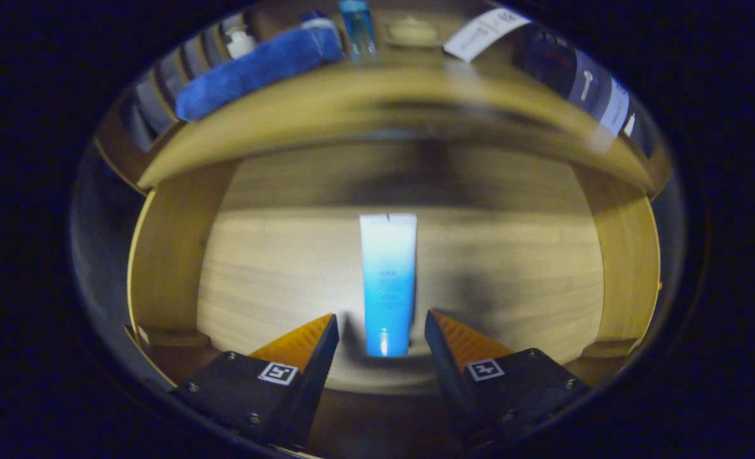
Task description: Pull open the drawer, take out the items inside it, and place them on the countertop above the cabinet.
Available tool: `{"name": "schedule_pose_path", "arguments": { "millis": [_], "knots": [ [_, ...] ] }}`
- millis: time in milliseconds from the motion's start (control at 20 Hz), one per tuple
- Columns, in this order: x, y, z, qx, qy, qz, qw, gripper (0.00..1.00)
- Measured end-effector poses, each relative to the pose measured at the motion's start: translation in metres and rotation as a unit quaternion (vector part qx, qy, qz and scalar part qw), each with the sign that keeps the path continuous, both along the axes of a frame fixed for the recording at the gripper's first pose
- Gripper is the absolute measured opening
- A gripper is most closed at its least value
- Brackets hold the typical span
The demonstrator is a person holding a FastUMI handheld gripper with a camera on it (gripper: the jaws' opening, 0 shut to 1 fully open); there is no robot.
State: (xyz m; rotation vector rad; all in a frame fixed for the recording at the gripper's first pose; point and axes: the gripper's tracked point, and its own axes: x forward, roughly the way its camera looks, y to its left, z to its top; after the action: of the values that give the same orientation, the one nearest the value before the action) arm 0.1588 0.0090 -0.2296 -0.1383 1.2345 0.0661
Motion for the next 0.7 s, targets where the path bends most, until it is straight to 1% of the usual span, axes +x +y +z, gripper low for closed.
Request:
{"name": "schedule_pose_path", "arguments": {
  "millis": [50, 150, 200, 250, 350, 450, 550, 700],
  "knots": [
    [0.008, -0.003, 0.002, -0.016, -0.014, 0.006, 1.0, 0.72],
    [0.005, 0.0, 0.004, -0.026, -0.033, 0.035, 0.998, 0.46],
    [-0.001, 0.001, 0.005, -0.027, -0.032, 0.052, 0.998, 0.42],
    [0.0, 0.001, 0.006, -0.021, -0.036, 0.049, 0.998, 0.38],
    [0.004, 0.001, 0.006, 0.001, -0.04, 0.036, 0.999, 0.36],
    [0.003, 0.013, 0.015, 0.052, -0.06, 0.027, 0.997, 0.36],
    [-0.001, 0.017, 0.023, 0.076, -0.078, 0.021, 0.994, 0.36],
    [-0.003, 0.026, 0.034, 0.107, -0.095, 0.026, 0.989, 0.35]
  ]
}}
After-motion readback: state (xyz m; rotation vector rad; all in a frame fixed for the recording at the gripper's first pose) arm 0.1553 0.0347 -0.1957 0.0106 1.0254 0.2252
